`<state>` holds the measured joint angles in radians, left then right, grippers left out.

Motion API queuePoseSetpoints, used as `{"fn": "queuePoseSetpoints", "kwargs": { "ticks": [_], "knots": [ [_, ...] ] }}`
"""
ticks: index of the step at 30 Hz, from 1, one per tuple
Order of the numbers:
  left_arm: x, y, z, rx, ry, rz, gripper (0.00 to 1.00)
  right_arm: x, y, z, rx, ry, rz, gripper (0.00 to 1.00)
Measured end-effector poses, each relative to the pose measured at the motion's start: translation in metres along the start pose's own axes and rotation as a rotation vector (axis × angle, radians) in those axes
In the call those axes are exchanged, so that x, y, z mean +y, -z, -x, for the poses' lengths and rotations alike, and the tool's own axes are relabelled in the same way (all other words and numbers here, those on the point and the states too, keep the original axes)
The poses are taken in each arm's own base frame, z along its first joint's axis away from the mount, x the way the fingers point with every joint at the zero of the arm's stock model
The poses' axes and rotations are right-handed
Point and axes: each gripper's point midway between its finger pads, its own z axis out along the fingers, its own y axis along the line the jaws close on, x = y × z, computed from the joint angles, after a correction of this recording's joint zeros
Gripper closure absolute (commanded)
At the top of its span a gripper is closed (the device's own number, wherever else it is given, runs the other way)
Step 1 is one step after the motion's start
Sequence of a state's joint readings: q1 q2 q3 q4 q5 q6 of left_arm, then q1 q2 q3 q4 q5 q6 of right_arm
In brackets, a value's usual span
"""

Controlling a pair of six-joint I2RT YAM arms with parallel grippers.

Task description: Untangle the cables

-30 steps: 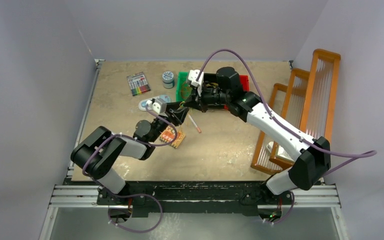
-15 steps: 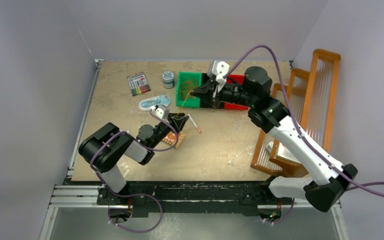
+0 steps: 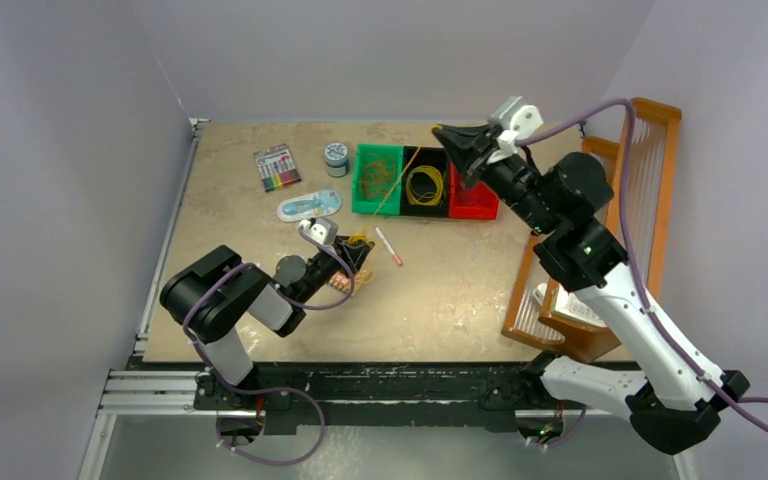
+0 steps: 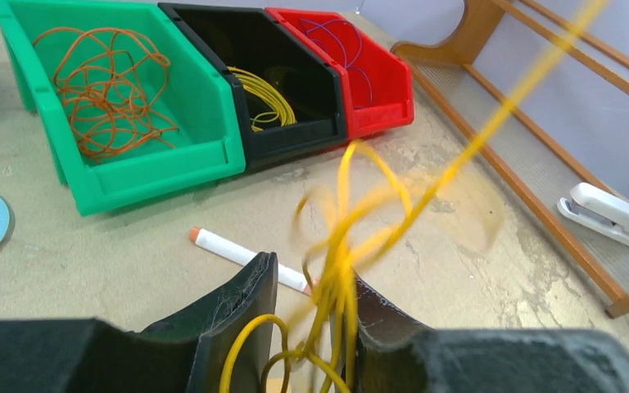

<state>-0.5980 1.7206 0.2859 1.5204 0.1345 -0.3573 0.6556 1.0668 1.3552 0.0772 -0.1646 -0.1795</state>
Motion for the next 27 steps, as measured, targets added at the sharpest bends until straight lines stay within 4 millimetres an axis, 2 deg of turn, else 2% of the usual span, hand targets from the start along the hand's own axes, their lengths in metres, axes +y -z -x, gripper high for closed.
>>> {"fn": "queuePoseSetpoints", "kwargs": {
  "ticks": [7,13,20,27],
  "knots": [
    [0.003,0.005,-0.007,0.02,0.002,0.016,0.77,-0.05,0.031,0.045,-0.117,0.012,-0.283,1.0],
    [0.005,0.007,-0.01,0.029,0.003,0.024,0.99,-0.075,0.062,0.079,-0.209,0.023,-0.434,1.0],
    [0.01,0.008,-0.015,0.046,0.006,0.048,1.0,-0.093,0.083,0.091,-0.233,0.044,-0.549,1.0],
    [0.029,0.011,-0.017,0.056,0.034,0.169,1.0,-0.113,0.115,0.101,-0.257,0.066,-0.696,1.0]
  ]
}}
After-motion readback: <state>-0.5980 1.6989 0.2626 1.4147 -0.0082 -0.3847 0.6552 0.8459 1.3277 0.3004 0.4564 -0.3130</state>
